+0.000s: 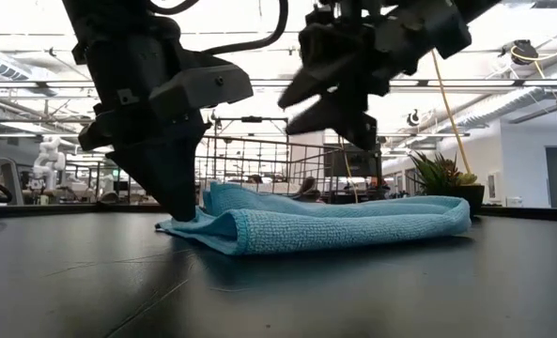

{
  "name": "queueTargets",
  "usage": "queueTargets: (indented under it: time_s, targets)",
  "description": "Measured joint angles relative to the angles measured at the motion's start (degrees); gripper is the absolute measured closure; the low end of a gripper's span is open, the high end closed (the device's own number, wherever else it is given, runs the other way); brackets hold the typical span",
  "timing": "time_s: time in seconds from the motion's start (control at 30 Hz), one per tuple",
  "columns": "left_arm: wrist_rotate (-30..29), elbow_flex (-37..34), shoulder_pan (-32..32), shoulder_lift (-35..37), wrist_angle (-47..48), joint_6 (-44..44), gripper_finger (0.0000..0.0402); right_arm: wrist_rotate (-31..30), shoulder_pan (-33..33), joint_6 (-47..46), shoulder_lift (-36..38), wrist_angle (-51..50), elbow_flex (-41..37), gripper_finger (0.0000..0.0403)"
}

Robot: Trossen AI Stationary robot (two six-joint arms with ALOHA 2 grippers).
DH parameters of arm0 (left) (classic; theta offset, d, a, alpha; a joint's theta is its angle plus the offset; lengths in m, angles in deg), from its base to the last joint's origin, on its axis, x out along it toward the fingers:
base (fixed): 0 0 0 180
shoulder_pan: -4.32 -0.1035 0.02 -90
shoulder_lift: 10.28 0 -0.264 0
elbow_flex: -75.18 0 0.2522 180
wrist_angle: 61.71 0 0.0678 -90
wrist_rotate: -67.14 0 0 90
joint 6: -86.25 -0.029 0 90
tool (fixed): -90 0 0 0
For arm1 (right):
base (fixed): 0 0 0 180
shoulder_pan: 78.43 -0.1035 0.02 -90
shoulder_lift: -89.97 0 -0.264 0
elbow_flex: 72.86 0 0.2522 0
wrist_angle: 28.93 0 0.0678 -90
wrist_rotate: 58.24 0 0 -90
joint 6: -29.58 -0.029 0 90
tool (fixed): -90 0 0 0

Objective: Fold microfiber towels
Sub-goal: Fold the right light blue microfiber cloth

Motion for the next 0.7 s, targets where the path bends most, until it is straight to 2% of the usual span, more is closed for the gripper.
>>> queueTargets:
  time_s: [0.1, 0.33, 0.43, 0.57, 0.7]
  targets:
    - [0.0, 0.02, 0.02, 0.0, -0.07, 0.13, 0.0371, 2.37, 0.5, -1.05, 0.98, -7.35, 0.0, 0.0268]
    - [0.23, 0.02, 0.0, 0.0, -0.4, 0.3, 0.0371, 2.38, 0.86, -0.32, 6.84, -28.83, 0.0, 0.028]
    - [3.04, 0.02, -0.35, 0.02, -1.42, -0.45, 0.0371, 2.22, 0.86, -0.33, 6.88, -33.84, -0.12, 0.0275]
    - [7.1, 0.02, -0.83, 0.02, -3.69, -1.75, 0.0371, 2.21, 0.88, -0.38, 6.19, -28.78, -2.62, 0.0265]
    - [7.2, 0.04, -1.11, 0.04, -4.77, -1.94, 0.0371, 2.07, 1.56, -2.1, 6.0, -19.3, -6.08, 0.0259]
